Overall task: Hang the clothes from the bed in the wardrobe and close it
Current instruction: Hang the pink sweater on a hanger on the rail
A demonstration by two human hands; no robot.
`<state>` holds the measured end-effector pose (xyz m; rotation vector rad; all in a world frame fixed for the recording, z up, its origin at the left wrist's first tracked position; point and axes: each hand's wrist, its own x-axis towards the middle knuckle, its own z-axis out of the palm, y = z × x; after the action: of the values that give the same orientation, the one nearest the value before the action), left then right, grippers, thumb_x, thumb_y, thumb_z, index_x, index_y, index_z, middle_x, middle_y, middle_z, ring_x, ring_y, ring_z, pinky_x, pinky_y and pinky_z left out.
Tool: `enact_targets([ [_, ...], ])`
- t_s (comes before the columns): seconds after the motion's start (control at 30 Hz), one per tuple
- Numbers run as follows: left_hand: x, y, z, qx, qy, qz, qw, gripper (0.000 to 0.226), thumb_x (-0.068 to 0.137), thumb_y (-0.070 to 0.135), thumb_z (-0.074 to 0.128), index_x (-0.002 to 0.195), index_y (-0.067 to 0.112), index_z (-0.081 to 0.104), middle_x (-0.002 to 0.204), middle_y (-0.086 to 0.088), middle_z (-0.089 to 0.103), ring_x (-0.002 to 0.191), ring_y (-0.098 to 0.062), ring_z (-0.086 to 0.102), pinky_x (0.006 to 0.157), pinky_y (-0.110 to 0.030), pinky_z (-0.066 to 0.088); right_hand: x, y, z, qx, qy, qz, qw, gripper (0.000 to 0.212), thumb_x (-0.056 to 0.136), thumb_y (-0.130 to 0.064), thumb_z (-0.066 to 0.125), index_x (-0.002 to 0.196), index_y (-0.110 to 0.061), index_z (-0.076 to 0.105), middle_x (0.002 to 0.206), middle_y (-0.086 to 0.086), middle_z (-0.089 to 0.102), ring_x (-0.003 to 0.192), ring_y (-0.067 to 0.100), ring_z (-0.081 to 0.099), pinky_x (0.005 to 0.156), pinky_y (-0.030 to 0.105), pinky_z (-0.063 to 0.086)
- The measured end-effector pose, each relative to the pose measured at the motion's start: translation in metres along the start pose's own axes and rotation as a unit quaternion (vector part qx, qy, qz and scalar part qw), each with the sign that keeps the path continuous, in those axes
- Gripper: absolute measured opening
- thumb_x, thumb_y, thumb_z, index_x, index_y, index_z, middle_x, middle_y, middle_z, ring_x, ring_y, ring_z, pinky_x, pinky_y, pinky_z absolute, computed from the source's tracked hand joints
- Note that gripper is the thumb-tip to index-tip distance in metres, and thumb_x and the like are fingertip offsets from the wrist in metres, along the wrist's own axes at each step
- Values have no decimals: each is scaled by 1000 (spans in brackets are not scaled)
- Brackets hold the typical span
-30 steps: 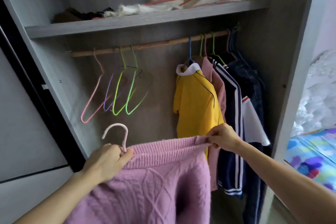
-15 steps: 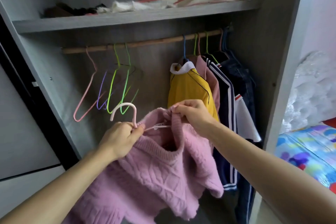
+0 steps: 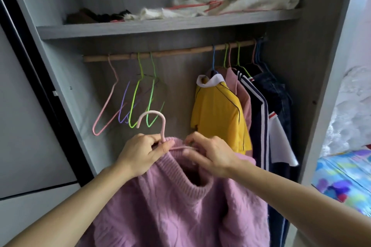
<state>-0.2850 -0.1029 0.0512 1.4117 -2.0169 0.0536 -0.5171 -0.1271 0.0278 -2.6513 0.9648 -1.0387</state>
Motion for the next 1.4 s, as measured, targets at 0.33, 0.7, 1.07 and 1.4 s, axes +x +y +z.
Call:
enact_targets([
  [0.33,-51,-78,-43,37,72,-138,987,40,78,49,40,50,20,42,38,0,34,40,-10,36,46,-33,25,-5,57,-47,-24,139,33,989,20,96,-31,57,77,-25,59,73,-14,52,68,6,54,60,37,48],
  [0.7,-3,7,-29,-36,66,-17,997,43,87,50,47,56,19,42,48,8,45,45,-11,39,49,-34,30,25,-5,-47,-27,141,-8,990,15,92,-34,62,86,-21,66,76,-19,52,67,2,51,58,24,42],
  [1.07,3,-3,-31,-258,-71,-70,961,18,73,36,80,74,19,75,68,-2,69,69,-13,64,70,-34,53,17,-5,-76,-88,20,39,995,34,91,-50,51,74,-21,60,70,-7,57,67,13,54,61,31,43],
  [1.4,10,-21,-9,-220,-2,-49,974,20,86,29,66,74,13,68,64,6,62,64,-4,52,63,-25,41,10,-6,-76,120,-79,176,974,36,94,-36,57,79,-6,70,62,5,47,56,18,41,53,32,33],
])
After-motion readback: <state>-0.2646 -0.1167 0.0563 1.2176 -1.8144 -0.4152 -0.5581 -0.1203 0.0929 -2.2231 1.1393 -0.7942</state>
